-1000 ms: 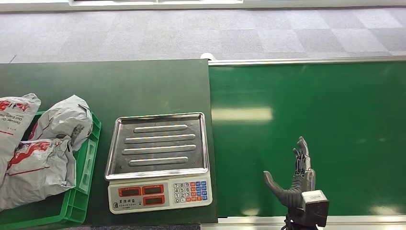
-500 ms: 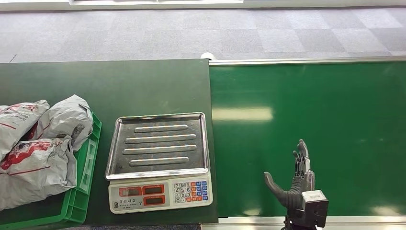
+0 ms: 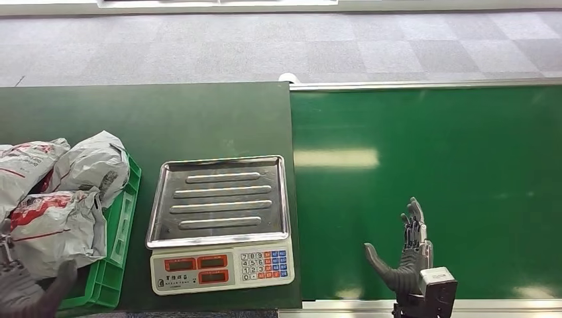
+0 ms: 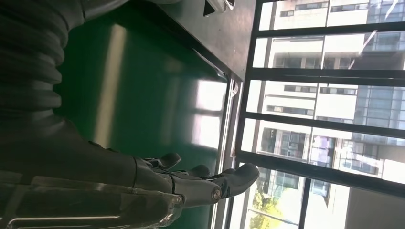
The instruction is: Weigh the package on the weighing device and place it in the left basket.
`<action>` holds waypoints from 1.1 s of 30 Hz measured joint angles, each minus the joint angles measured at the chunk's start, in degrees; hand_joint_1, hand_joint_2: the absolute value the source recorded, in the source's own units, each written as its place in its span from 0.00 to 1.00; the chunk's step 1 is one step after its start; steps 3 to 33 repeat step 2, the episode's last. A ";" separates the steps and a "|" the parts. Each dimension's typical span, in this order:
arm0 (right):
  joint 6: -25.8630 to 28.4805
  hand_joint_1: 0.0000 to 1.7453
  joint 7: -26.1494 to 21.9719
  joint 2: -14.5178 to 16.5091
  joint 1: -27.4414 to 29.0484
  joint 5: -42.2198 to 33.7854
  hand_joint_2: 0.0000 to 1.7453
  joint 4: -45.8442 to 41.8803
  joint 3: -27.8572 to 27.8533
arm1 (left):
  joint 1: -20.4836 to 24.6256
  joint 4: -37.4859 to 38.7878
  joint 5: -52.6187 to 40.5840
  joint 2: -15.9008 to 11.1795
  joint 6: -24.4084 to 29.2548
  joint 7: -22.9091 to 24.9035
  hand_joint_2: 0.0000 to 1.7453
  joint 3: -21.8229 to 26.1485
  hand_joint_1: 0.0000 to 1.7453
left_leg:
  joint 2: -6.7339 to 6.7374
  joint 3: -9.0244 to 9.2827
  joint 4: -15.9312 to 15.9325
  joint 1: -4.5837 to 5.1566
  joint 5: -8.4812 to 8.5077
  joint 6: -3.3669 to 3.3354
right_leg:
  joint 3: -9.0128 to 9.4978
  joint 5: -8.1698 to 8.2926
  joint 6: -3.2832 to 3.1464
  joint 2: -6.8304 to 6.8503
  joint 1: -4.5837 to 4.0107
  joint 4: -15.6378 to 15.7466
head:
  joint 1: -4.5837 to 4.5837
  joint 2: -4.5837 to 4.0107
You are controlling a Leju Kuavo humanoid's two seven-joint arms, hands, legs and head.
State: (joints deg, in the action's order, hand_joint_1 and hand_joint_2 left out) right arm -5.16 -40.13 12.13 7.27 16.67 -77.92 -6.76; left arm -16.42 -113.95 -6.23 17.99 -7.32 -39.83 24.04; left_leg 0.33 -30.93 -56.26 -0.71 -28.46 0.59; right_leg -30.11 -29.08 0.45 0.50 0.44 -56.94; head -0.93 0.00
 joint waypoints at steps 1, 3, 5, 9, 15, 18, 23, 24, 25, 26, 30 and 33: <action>0.42 0.00 0.00 0.15 -0.16 0.26 1.00 0.29 0.38 | 0.04 1.67 -0.01 -0.13 1.53 0.00 1.00 -2.62 0.00 | -0.02 0.01 0.00 0.00 0.01 0.00 | 0.04 0.01 0.00 0.02 0.00 0.00 | 0.00 0.00; 0.66 0.00 0.00 0.23 -0.24 0.41 1.00 0.45 0.59 | 0.06 2.54 -0.14 -0.22 2.47 0.00 1.00 -3.90 0.00 | -0.02 0.02 0.00 0.00 0.01 0.00 | 0.06 0.01 0.00 0.02 0.00 0.00 | 0.00 0.00; 0.66 0.00 0.00 0.23 -0.24 0.41 1.00 0.45 0.59 | 0.06 2.54 -0.14 -0.22 2.47 0.00 1.00 -3.90 0.00 | -0.02 0.02 0.00 0.00 0.01 0.00 | 0.06 0.01 0.00 0.02 0.00 0.00 | 0.00 0.00; 0.66 0.00 0.00 0.23 -0.24 0.41 1.00 0.45 0.59 | 0.06 2.54 -0.14 -0.22 2.47 0.00 1.00 -3.90 0.00 | -0.02 0.02 0.00 0.00 0.01 0.00 | 0.06 0.01 0.00 0.02 0.00 0.00 | 0.00 0.00; 0.66 0.00 0.00 0.23 -0.24 0.41 1.00 0.45 0.59 | 0.06 2.54 -0.14 -0.22 2.47 0.00 1.00 -3.90 0.00 | -0.02 0.02 0.00 0.00 0.01 0.00 | 0.06 0.01 0.00 0.02 0.00 0.00 | 0.00 0.00; 0.66 0.00 0.00 0.23 -0.24 0.41 1.00 0.45 0.59 | 0.06 2.54 -0.14 -0.22 2.47 0.00 1.00 -3.90 0.00 | -0.02 0.02 0.00 0.00 0.01 0.00 | 0.06 0.01 0.00 0.02 0.00 0.00 | 0.00 0.00; 0.66 0.00 0.00 0.23 -0.24 0.41 1.00 0.45 0.59 | 0.06 2.54 -0.14 -0.22 2.47 0.00 1.00 -3.90 0.00 | -0.02 0.02 0.00 0.00 0.01 0.00 | 0.06 0.01 0.00 0.02 0.00 0.00 | 0.00 0.00; 0.66 0.00 0.00 0.23 -0.24 0.41 1.00 0.45 0.59 | 0.06 2.54 -0.14 -0.22 2.47 0.00 1.00 -3.90 0.00 | -0.02 0.02 0.00 0.00 0.01 0.00 | 0.06 0.01 0.00 0.02 0.00 0.00 | 0.00 0.00; 0.66 0.00 0.00 0.23 -0.24 0.41 1.00 0.45 0.59 | 0.06 2.54 -0.14 -0.22 2.47 0.00 1.00 -3.90 0.00 | -0.02 0.02 0.00 0.00 0.01 0.00 | 0.06 0.01 0.00 0.02 0.00 0.00 | 0.00 0.00; 0.66 0.00 0.00 0.23 -0.24 0.41 1.00 0.45 0.59 | 0.06 2.54 -0.14 -0.22 2.47 0.00 1.00 -3.90 0.00 | -0.02 0.02 0.00 0.00 0.01 0.00 | 0.06 0.01 0.00 0.02 0.00 0.00 | 0.00 0.00; 0.66 0.00 0.00 0.23 -0.24 0.41 1.00 0.45 0.59 | 0.06 2.54 -0.14 -0.22 2.47 0.00 1.00 -3.90 0.00 | -0.02 0.02 0.00 0.00 0.01 0.00 | 0.06 0.01 0.00 0.02 0.00 0.00 | 0.00 0.00; 0.66 0.00 0.00 0.23 -0.24 0.41 1.00 0.45 0.59 | 0.06 2.54 -0.14 -0.22 2.47 0.00 1.00 -3.90 0.00 | -0.02 0.02 0.00 0.00 0.01 0.00 | 0.06 0.01 0.00 0.02 0.00 0.00 | 0.00 0.00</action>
